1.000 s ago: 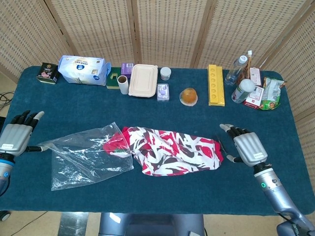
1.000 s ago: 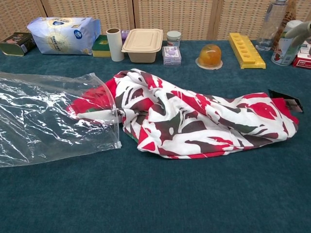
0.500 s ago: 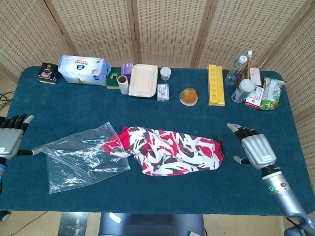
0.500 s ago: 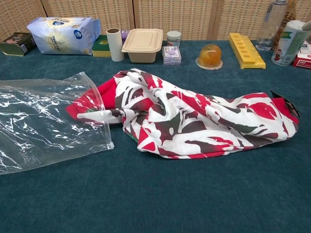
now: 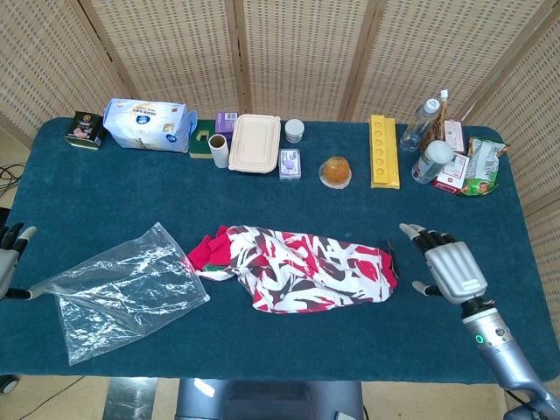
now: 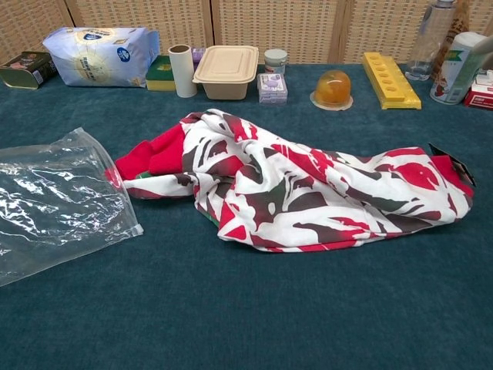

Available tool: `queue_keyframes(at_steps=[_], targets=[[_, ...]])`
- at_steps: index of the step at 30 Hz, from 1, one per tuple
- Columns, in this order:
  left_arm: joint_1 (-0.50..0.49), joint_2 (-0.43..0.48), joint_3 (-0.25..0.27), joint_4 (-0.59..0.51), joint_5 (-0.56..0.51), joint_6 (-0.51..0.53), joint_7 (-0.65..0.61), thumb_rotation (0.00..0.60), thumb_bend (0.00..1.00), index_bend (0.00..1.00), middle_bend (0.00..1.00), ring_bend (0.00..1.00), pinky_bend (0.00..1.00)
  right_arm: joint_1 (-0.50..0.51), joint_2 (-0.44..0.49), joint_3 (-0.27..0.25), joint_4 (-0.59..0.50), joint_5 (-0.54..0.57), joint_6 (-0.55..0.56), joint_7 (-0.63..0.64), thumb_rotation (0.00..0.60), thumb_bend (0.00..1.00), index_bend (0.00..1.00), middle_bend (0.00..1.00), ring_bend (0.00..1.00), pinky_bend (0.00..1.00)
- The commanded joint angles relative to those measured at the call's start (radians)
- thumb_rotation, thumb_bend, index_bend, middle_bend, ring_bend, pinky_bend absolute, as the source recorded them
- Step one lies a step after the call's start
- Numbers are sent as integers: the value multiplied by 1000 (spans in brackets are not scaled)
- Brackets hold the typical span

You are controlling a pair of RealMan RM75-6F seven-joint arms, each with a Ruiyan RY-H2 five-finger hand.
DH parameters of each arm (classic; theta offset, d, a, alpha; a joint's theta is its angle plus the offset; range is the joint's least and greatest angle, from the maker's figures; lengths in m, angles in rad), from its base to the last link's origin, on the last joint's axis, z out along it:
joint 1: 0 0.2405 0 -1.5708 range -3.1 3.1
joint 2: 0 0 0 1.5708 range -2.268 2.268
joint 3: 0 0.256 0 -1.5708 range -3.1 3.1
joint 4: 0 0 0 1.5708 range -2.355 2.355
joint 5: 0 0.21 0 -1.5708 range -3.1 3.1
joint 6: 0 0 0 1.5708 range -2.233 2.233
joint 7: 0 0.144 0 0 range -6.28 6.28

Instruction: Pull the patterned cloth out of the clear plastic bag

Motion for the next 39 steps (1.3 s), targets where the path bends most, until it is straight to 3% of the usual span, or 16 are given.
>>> queue_keyframes(at_steps=[1, 13, 21, 25, 31, 39], targets=[[-3, 13, 9, -17, 29, -31, -44, 529, 0, 0, 0, 0, 51, 2, -3, 1, -5, -1, -3, -5, 599, 82, 95, 194, 309, 370], [3, 31, 27, -89, 172, -16, -126, 515, 0, 0, 0, 0, 51, -3, 3, 0, -17, 0, -3, -18, 600, 83, 95, 196, 310, 368], [68, 53, 18, -110, 303, 152, -280, 515, 0, 0, 0, 0, 51, -12, 6, -1, -15, -5, 7, -9, 599, 83, 94, 201, 315, 368], [132, 43, 6, -85, 283, 258, -304, 517, 0, 0, 0, 0, 51, -27, 7, -6, -20, -16, 31, -2, 600, 82, 95, 203, 316, 368], [162, 44, 24, -64, 308, 263, -421, 516, 0, 0, 0, 0, 51, -43, 4, -15, -22, -24, 46, 6, 600, 82, 95, 204, 316, 368], [243, -43, -27, 5, 266, 452, -244, 522, 0, 0, 0, 0, 51, -72, -15, -15, -26, -25, 90, -26, 599, 82, 95, 208, 317, 365]])
